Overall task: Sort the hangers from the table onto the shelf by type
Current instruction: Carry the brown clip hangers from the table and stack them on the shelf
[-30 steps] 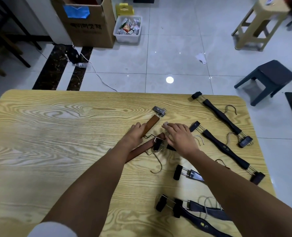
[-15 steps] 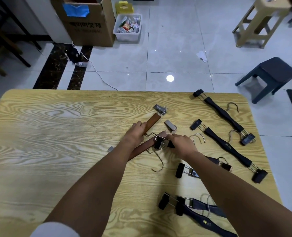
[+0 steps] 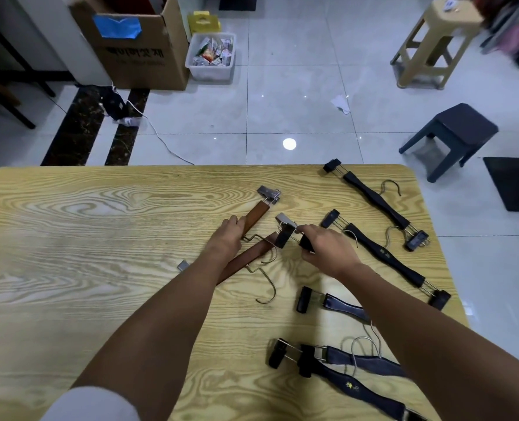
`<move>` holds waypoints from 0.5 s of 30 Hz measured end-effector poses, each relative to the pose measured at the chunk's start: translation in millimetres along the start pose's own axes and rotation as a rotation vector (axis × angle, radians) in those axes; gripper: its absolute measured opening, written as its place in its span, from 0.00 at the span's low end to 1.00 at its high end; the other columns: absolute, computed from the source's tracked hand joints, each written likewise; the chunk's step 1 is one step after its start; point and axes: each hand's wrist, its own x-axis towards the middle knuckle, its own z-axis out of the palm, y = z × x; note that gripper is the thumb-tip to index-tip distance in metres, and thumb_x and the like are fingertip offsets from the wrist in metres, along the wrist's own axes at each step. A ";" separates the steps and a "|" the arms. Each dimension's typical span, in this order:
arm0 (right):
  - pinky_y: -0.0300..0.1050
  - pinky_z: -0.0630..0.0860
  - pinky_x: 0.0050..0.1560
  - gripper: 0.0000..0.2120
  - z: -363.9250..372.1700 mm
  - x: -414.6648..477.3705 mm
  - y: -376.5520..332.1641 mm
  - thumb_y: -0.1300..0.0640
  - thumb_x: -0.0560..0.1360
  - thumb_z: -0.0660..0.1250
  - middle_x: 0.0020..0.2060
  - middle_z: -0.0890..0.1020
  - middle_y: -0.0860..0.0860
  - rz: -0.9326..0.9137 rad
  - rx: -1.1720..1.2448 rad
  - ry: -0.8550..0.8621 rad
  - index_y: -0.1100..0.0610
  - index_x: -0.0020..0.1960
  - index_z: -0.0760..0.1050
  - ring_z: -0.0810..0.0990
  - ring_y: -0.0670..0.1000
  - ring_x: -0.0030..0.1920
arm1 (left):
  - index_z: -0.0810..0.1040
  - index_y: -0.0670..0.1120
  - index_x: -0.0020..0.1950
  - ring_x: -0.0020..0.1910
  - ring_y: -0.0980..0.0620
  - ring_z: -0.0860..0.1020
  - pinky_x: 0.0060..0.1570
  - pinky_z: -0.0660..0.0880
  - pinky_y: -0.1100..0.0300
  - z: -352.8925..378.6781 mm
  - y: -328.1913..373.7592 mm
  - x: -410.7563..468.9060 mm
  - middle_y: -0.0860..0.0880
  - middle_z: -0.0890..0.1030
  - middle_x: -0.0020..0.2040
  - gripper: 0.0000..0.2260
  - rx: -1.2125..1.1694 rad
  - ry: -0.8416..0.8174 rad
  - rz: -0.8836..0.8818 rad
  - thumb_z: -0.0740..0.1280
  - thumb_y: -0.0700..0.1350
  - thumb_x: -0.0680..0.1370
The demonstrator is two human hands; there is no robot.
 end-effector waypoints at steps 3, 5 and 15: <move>0.45 0.72 0.45 0.23 0.8 -5.2 7.5 0.54 0.75 0.63 0.60 0.77 0.50 -0.002 -0.018 -0.045 0.52 0.69 0.66 0.78 0.56 0.56 | 0.60 0.46 0.74 0.63 0.43 0.69 0.59 0.72 0.51 -0.7 -1.0 -1.1 0.43 0.68 0.63 0.29 0.018 0.002 -0.001 0.59 0.30 0.74; 0.45 0.72 0.45 0.23 3.6 -9.5 13.3 0.54 0.75 0.63 0.60 0.77 0.49 0.000 -0.039 -0.082 0.51 0.69 0.67 0.78 0.56 0.56 | 0.60 0.45 0.73 0.63 0.43 0.69 0.59 0.72 0.51 -1.8 -2.1 -1.2 0.43 0.68 0.64 0.28 0.034 0.006 -0.008 0.59 0.30 0.75; 0.48 0.69 0.57 0.22 29.7 -23.3 26.3 0.52 0.77 0.65 0.60 0.71 0.53 -0.018 -0.123 -0.252 0.53 0.69 0.67 0.71 0.55 0.60 | 0.57 0.42 0.74 0.66 0.42 0.66 0.60 0.72 0.50 -8.6 -6.1 -3.4 0.41 0.67 0.65 0.28 0.083 -0.001 -0.010 0.61 0.33 0.75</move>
